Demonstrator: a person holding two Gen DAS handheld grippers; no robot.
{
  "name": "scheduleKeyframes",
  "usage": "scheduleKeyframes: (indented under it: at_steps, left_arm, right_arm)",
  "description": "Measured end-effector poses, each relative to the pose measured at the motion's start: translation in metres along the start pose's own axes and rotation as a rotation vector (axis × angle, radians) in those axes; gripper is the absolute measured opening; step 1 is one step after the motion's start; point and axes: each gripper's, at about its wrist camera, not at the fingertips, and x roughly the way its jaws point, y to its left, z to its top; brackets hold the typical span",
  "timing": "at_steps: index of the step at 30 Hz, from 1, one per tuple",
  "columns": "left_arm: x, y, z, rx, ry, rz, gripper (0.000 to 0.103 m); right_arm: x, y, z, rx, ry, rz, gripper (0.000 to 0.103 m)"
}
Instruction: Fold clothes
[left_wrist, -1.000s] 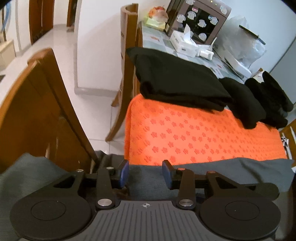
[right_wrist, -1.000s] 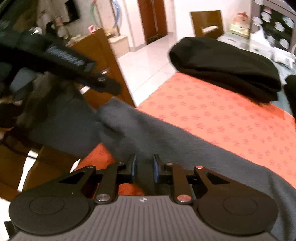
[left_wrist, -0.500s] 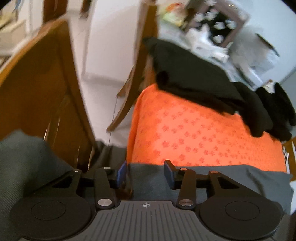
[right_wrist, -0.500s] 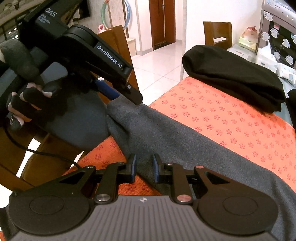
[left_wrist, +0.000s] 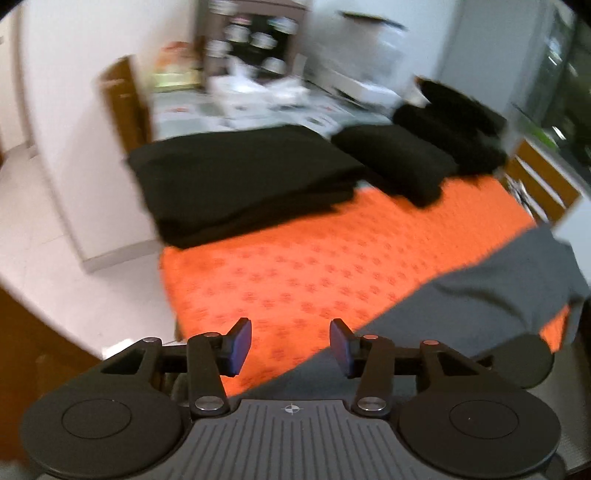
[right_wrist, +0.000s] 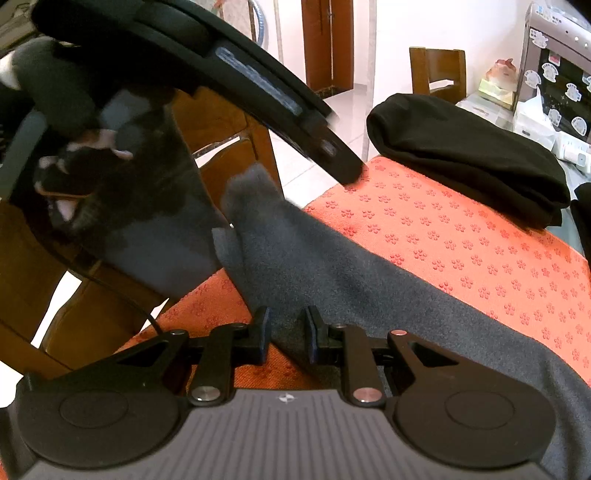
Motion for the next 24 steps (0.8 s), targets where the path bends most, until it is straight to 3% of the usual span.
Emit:
scheduleKeyframes:
  at_steps: [6, 9, 13, 14, 15, 16, 24]
  left_arm:
    - [0.030, -0.012, 0.004, 0.152, 0.086, -0.086, 0.040]
    - [0.038, -0.014, 0.000, 0.162, 0.097, -0.093, 0.040]
    - [0.042, -0.014, 0.000, 0.151, 0.086, -0.107, 0.040]
    - [0.041, -0.014, 0.000, 0.156, 0.086, -0.119, 0.030]
    - [0.038, -0.015, -0.001, 0.174, 0.084, -0.138, 0.010]
    - [0.035, -0.017, -0.003, 0.194, 0.079, -0.154, 0.005]
    - [-0.008, -0.046, -0.017, 0.349, -0.018, -0.161, 0.005]
  right_arm:
    - [-0.019, -0.002, -0.001, -0.013, -0.073, 0.029, 0.024]
    - [-0.036, -0.004, -0.001, -0.069, -0.093, -0.004, 0.024]
    - [-0.053, -0.027, -0.006, -0.013, -0.077, -0.048, 0.024]
    - [-0.057, -0.034, -0.007, -0.002, -0.073, -0.063, 0.024]
    - [-0.060, -0.040, -0.009, 0.004, -0.070, -0.077, 0.024]
    - [-0.064, -0.048, -0.010, 0.009, -0.066, -0.091, 0.024]
    - [-0.075, -0.094, 0.001, -0.009, -0.057, -0.137, 0.029]
